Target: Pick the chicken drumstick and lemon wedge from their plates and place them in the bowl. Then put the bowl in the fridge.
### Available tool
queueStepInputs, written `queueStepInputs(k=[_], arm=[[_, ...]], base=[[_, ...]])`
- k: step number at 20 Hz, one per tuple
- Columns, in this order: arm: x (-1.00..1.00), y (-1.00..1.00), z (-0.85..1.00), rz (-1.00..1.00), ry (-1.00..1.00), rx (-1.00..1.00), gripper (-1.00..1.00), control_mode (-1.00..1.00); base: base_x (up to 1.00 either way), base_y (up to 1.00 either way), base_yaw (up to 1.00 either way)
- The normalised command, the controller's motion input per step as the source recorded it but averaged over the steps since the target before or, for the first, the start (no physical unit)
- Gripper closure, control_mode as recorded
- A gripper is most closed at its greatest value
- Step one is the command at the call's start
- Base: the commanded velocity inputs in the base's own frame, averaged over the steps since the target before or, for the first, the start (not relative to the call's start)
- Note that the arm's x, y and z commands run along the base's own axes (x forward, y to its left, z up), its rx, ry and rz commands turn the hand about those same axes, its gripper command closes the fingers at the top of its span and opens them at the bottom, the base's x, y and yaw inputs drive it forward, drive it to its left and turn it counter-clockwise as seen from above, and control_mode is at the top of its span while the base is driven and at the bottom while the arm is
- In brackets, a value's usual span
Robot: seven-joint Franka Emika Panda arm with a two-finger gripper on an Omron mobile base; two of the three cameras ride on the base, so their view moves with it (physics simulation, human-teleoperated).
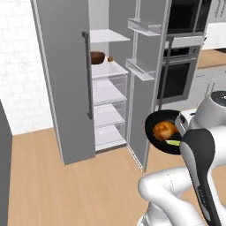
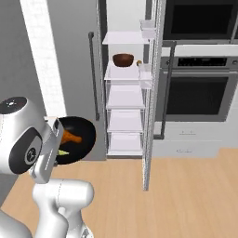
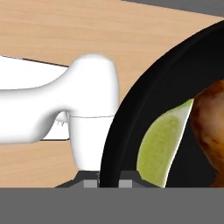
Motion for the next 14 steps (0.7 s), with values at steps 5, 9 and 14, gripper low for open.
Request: queueStepInputs(k=[5,9,14], arm=[[0.00,0.00,0.00,0.00,0.00,0.00,1.00,1.00],[0.00,0.00,0.00,0.00,0.00,0.00,1.00,1.00],[0.00,0.00,0.00,0.00,0.00,0.00,1.00,1.00]], base=[[1.00,-0.19,0.00],[0.92,0.00,0.09],[0.85,0.00,0.05]])
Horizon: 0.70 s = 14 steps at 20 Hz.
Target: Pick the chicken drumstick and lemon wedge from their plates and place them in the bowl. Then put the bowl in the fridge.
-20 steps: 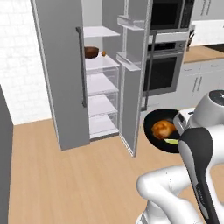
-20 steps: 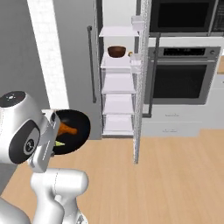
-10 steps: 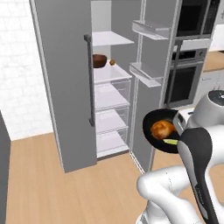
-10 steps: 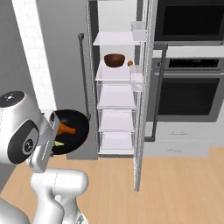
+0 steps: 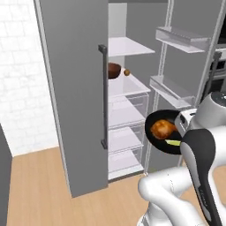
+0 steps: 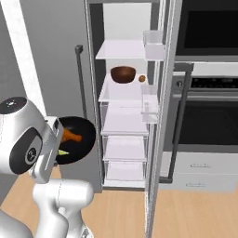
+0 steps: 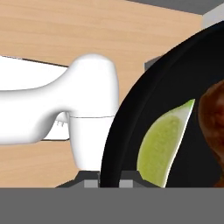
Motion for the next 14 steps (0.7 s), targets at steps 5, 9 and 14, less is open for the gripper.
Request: queueStepInputs(k=[5,9,14], arm=[[0.00,0.00,0.00,0.00,0.00,0.00,1.00,1.00],[0.00,0.00,0.00,0.00,0.00,0.00,1.00,1.00],[0.00,0.00,0.00,0.00,0.00,0.00,1.00,1.00]], base=[[0.86,-0.08,0.00],[0.47,-0.15,0.00],[0.20,-0.58,0.00]])
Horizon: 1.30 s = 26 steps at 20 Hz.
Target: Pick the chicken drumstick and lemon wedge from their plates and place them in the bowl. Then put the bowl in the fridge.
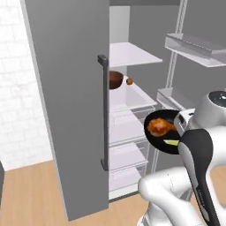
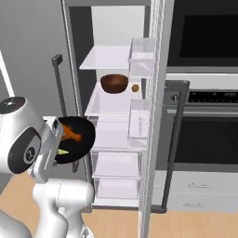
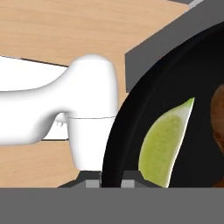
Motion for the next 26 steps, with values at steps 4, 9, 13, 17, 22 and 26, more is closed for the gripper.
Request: queueStepInputs(k=[4,9,13,17,22,26], arm=[[0.00,0.00,0.00,0.00,0.00,0.00,1.00,1.00],[0.00,0.00,0.00,0.00,0.00,0.00,1.00,1.00],[0.00,0.00,0.00,0.00,0.00,0.00,1.00,1.00],[0.00,0.00,0.00,0.00,0.00,0.00,1.00,1.00],[0.07,0.00,-0.02,0.00,0.00,0.00,1.00,-1.00],[0.89,0.00,-0.09,0.01,0.00,-0.02,1.00,-1.00]], base=[[0.65,-0.32,0.00],[0.83,0.04,0.00],[0.50,-0.09,0.00],[0.05,-0.15,0.00],[0.02,0.00,0.01],[0.00,0.00,0.00]])
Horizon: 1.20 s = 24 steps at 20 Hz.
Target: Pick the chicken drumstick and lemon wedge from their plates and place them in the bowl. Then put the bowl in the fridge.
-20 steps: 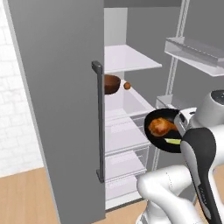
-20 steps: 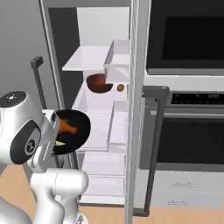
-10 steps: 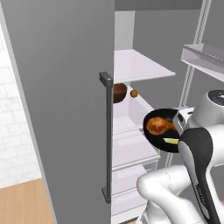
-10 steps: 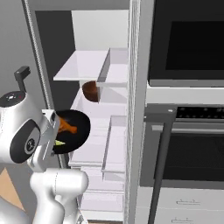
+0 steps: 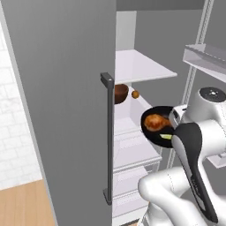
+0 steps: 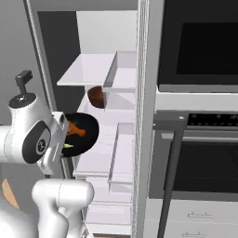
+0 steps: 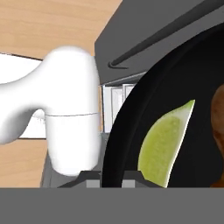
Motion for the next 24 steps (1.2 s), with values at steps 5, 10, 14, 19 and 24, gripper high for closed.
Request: queueStepInputs(k=[5,10,14,19,24], arm=[[1.00,0.01,-0.09,0.00,0.01,-0.01,1.00,-1.00],[1.00,0.31,-0.26,0.00,0.06,-0.01,1.00,-1.00],[0.61,0.26,-0.53,0.04,0.10,0.00,1.00,-1.00],[0.50,-0.12,-0.39,0.05,0.00,0.00,1.00,-1.00],[0.25,-0.06,-0.45,0.07,-0.03,0.00,1.00,-1.00]], base=[[0.00,0.00,0.00],[0.00,0.00,0.00],[0.00,0.00,0.00],[0.00,0.00,0.00],[0.00,0.00,0.00]])
